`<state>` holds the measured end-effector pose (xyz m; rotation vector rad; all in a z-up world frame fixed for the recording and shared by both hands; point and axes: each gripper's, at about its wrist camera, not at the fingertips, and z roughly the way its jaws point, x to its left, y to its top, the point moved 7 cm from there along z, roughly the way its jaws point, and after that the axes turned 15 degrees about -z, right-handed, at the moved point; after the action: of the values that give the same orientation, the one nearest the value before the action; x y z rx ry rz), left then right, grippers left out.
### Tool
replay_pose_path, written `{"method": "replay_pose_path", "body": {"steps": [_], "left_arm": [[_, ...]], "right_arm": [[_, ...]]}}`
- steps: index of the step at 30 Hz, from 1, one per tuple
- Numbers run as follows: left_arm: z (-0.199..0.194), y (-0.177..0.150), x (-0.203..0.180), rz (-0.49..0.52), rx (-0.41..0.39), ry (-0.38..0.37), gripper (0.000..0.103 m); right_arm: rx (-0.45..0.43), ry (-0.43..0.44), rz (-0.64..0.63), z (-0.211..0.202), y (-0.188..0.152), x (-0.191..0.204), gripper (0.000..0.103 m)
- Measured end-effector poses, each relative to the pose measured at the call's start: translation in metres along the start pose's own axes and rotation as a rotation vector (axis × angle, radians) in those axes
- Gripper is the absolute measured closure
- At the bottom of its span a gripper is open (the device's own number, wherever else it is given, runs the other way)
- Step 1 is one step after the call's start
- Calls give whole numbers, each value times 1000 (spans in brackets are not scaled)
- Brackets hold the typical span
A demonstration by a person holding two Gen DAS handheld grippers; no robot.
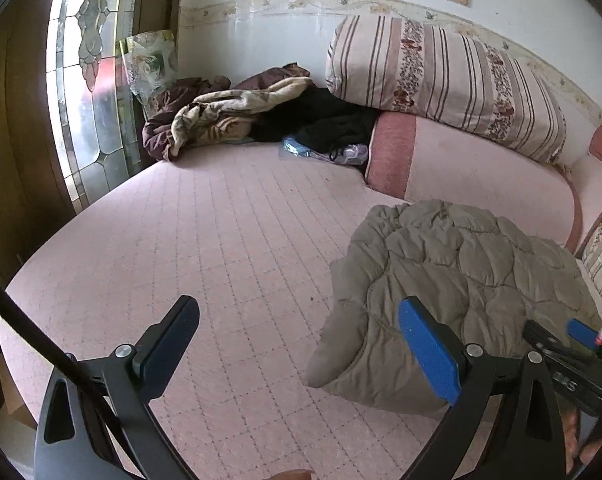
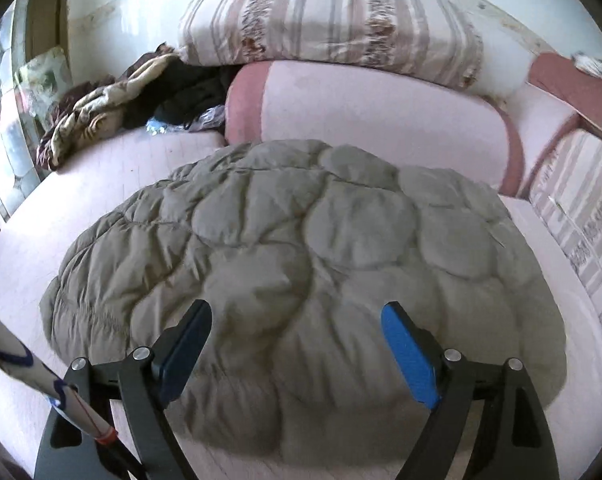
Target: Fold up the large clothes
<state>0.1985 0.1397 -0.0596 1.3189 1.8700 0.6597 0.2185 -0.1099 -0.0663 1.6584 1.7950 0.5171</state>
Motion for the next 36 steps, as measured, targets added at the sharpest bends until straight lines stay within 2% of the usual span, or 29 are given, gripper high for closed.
{"method": "replay_pose_path", "body": {"steps": [6,10,12,14,18,24,29,36], "left_arm": [[0,-10,-6,29,14,14,4],[4,-16,-9,28,44,-1,4],[6,-19,-12,30,58,-10,4],[7,-21,-14,33,66,-19,4],[7,-25,-20,55,69,-26,4],[1,-42,-34,92,108,-55,4],[-22,-67,-41,115,118,-37,4],[-67,-125,-36,116,205,-77,4]], "right_arm": [[-7,-45,55,-4,-26,-30,13],[51,-120,115,18,-37,-67,13],[95,-100,127,34,-45,-75,5],[110,-88,128,40,-47,-80,4],[83,-93,139,18,-44,-81,4],[53,-107,89,-31,-68,-71,4],[92,-140,73,-68,-118,-67,4],[160,-165,117,-102,-174,-75,4]]}}
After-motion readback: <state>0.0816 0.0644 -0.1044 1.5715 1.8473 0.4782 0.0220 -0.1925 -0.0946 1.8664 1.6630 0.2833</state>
